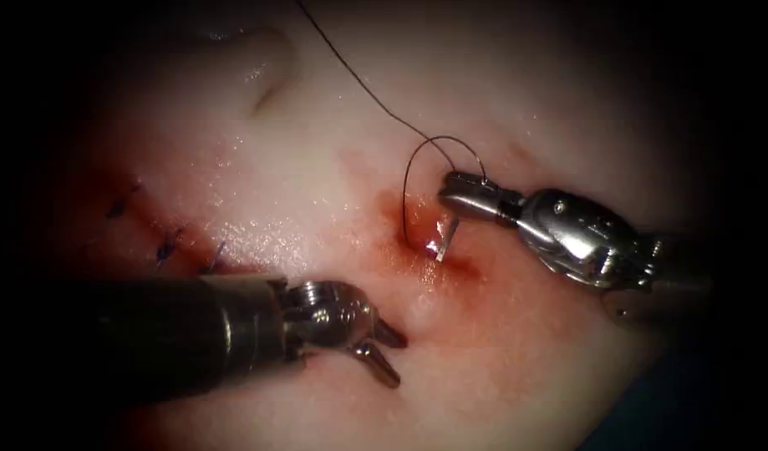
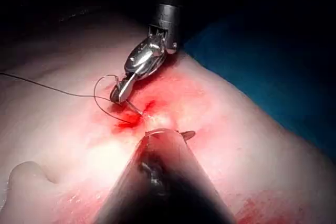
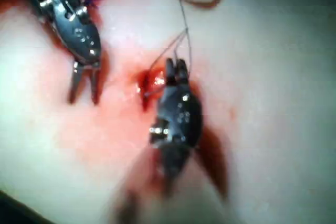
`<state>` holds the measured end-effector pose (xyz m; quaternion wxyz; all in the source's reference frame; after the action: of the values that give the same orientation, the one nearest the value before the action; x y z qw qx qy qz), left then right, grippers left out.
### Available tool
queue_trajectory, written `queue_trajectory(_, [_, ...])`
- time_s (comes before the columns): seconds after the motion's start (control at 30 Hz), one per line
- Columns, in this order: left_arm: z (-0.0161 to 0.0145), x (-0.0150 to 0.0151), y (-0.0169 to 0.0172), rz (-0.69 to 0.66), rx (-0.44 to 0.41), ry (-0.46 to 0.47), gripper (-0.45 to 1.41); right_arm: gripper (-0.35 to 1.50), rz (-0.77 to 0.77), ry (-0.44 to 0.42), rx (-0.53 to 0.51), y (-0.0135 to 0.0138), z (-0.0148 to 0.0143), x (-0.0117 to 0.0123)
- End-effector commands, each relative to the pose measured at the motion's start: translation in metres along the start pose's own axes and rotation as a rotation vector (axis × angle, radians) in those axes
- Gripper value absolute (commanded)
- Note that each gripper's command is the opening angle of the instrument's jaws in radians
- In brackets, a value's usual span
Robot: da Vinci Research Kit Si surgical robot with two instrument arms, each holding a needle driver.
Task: Wound Closure
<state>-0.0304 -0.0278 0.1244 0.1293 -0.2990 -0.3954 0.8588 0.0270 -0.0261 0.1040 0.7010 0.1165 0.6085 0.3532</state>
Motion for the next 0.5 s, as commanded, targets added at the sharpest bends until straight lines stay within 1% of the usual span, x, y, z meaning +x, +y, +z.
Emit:
queue_trajectory(0.03, [0.0008,0.0001,-0.0003,0.001,-0.002,0.0,0.34,-0.35,-0.001,0.001,0.002,-0.0002,0.0007,-0.0005])
queue_trajectory(0.43, [0.0006,-0.0001,-0.0004,0.002,-0.003,-0.001,0.3,-0.35,-0.001,-0.001,0.015,-0.0011,0.001,-0.0005])
queue_trajectory(0.5, [0.0006,-0.0002,-0.0004,0.003,-0.004,-0.002,0.3,-0.35,0.029,-0.001,0.02,-0.0013,0.0011,-0.0006])
